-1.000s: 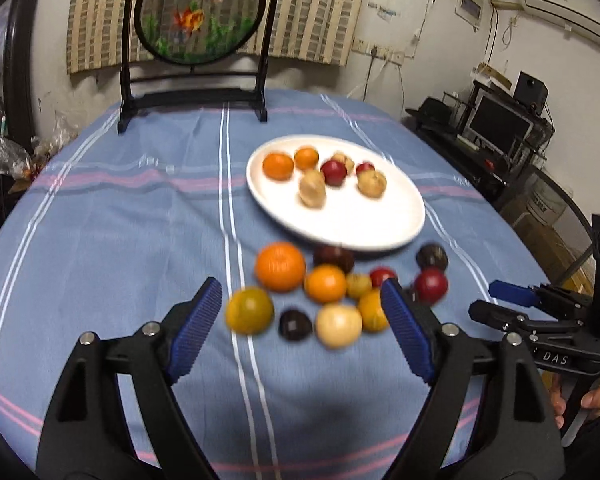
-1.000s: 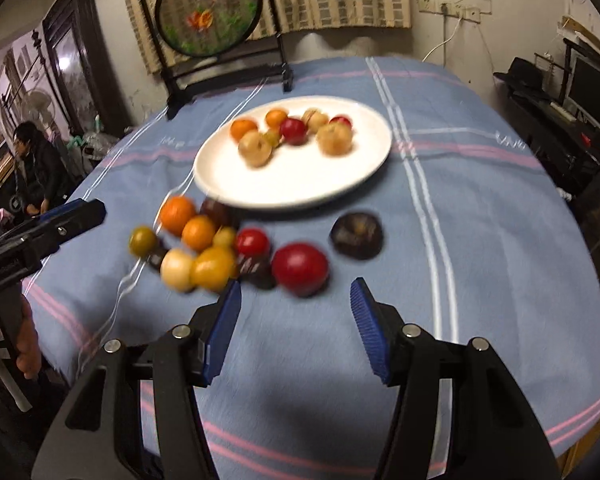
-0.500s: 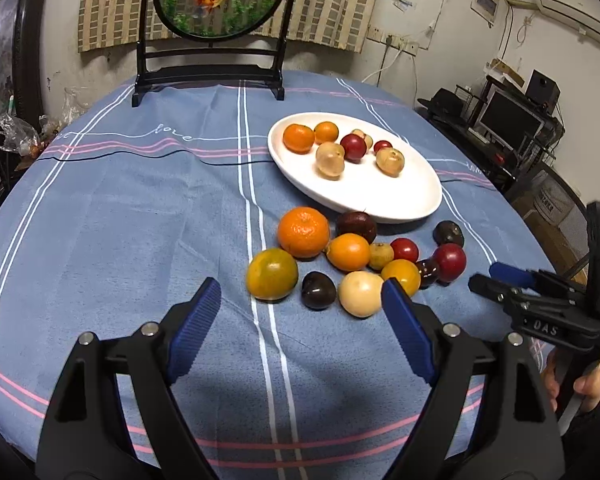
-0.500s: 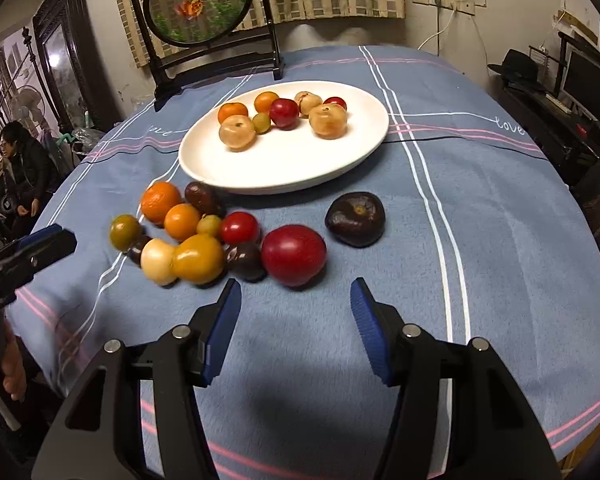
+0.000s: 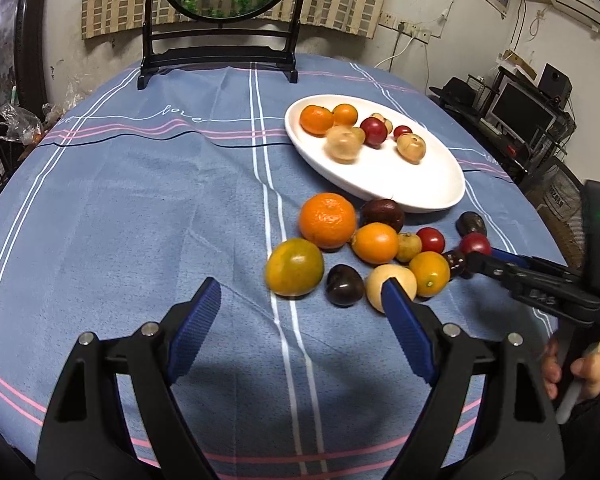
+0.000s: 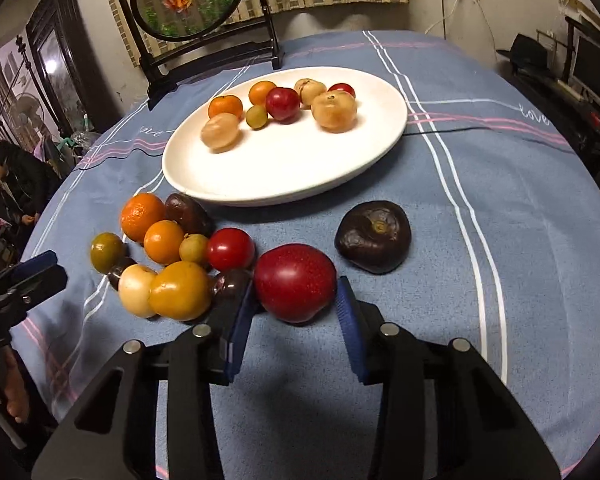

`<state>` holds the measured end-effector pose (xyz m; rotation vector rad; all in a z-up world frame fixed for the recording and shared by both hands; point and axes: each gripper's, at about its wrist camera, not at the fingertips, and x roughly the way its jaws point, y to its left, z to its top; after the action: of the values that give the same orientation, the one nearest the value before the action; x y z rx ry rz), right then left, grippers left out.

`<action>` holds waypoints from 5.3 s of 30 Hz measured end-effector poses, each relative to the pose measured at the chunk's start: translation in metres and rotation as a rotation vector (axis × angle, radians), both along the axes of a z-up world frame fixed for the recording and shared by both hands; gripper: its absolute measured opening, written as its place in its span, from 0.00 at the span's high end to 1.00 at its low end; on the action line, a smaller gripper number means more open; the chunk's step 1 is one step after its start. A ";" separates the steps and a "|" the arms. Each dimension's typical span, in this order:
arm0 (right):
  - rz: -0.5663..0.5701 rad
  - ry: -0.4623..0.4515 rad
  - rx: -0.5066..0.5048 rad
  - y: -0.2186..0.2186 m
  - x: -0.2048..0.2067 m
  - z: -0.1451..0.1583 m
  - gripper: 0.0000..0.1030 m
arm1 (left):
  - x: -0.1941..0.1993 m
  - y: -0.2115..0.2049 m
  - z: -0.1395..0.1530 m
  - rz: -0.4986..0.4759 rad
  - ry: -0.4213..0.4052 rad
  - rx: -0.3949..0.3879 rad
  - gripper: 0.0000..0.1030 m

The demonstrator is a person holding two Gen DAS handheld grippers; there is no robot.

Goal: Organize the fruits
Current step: 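Grasp a large red apple with the right tool while the left tool grasps a yellow-green fruit, then carry the red apple and yellow-green fruit onto the white plate and release, then withdraw both open tools back over the fruit cluster, then grasp a dark plum with the right tool while the left tool grasps another dark plum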

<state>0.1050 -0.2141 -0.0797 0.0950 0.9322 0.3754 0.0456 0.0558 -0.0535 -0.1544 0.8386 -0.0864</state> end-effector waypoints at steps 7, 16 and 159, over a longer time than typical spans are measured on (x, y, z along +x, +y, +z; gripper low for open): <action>0.055 0.008 -0.043 -0.003 -0.042 0.011 0.60 | 0.017 0.004 -0.013 0.028 0.040 0.005 0.19; 0.056 0.034 -0.037 -0.007 -0.046 -0.002 0.59 | 0.044 -0.001 -0.031 0.041 0.055 -0.015 0.51; 0.089 0.054 -0.102 0.023 -0.019 -0.016 0.68 | 0.046 -0.033 -0.041 -0.123 0.071 0.016 0.62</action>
<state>0.0865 -0.1912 -0.0957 -0.0302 1.0093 0.4087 0.0912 0.0232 -0.0947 -0.0917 0.9194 -0.1905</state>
